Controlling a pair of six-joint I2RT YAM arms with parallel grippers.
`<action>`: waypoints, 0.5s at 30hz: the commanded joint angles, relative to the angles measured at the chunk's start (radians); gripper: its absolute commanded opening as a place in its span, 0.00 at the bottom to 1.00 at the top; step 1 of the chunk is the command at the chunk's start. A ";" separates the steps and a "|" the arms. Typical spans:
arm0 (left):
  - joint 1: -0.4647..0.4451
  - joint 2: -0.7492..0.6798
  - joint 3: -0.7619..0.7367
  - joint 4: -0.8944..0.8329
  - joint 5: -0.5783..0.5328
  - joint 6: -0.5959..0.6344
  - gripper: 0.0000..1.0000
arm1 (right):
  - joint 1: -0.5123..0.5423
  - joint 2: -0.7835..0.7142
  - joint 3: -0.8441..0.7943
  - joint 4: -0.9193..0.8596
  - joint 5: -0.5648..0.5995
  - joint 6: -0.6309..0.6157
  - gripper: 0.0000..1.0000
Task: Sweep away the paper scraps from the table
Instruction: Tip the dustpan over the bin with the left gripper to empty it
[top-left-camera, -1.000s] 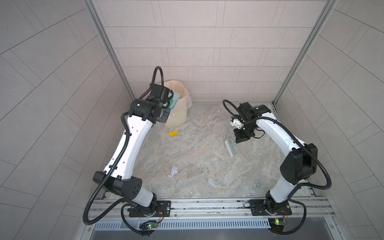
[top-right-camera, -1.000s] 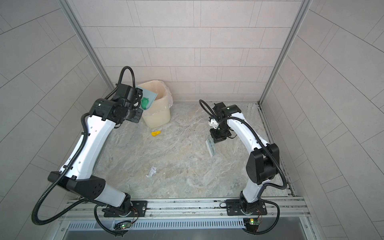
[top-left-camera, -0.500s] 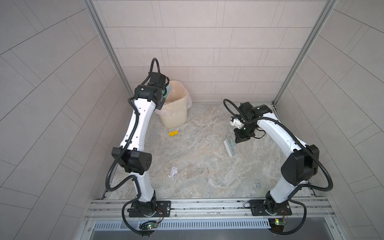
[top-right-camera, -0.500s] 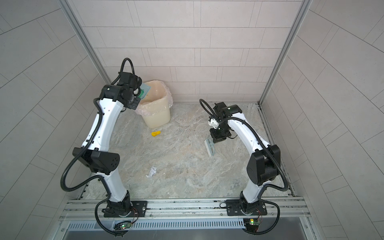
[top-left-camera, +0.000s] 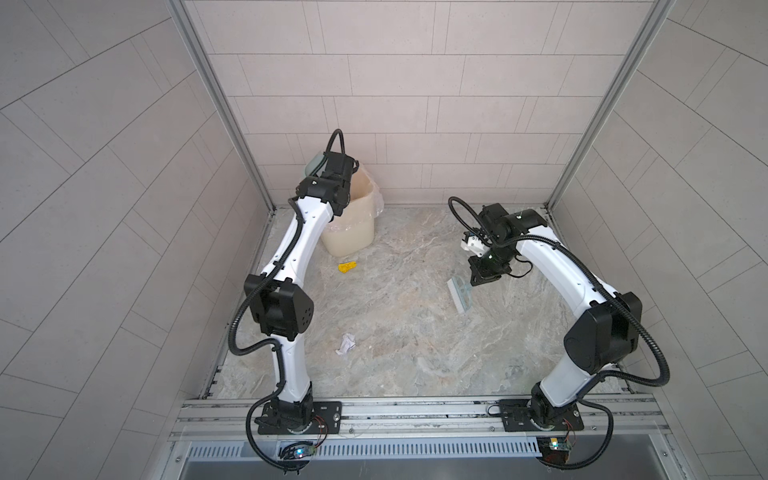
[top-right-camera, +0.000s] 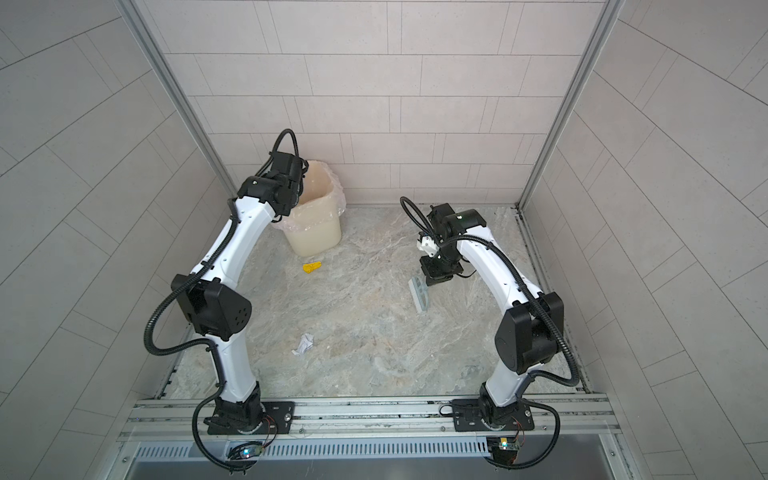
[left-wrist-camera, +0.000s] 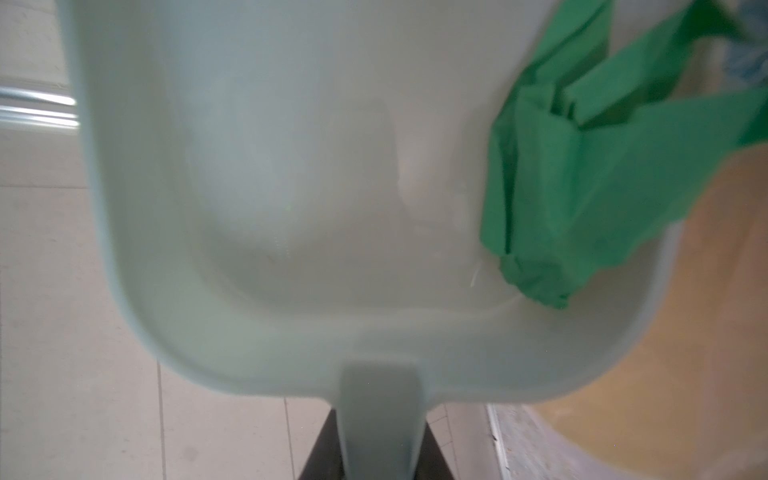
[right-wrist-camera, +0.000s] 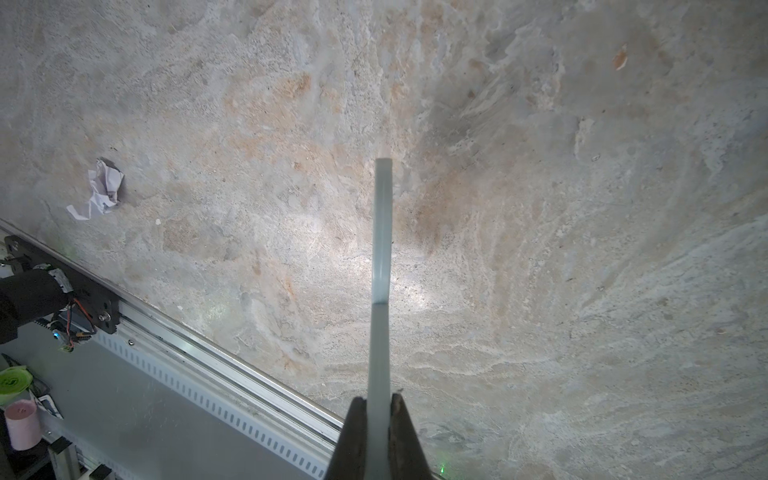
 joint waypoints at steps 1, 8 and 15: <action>-0.015 -0.081 -0.098 0.287 -0.134 0.270 0.00 | -0.004 -0.031 0.000 -0.017 -0.012 0.009 0.00; -0.021 -0.138 -0.269 0.666 -0.186 0.606 0.00 | -0.001 -0.035 -0.007 -0.014 -0.017 0.006 0.00; -0.030 -0.177 -0.453 1.086 -0.142 0.977 0.00 | 0.002 -0.037 -0.007 -0.012 -0.022 0.004 0.00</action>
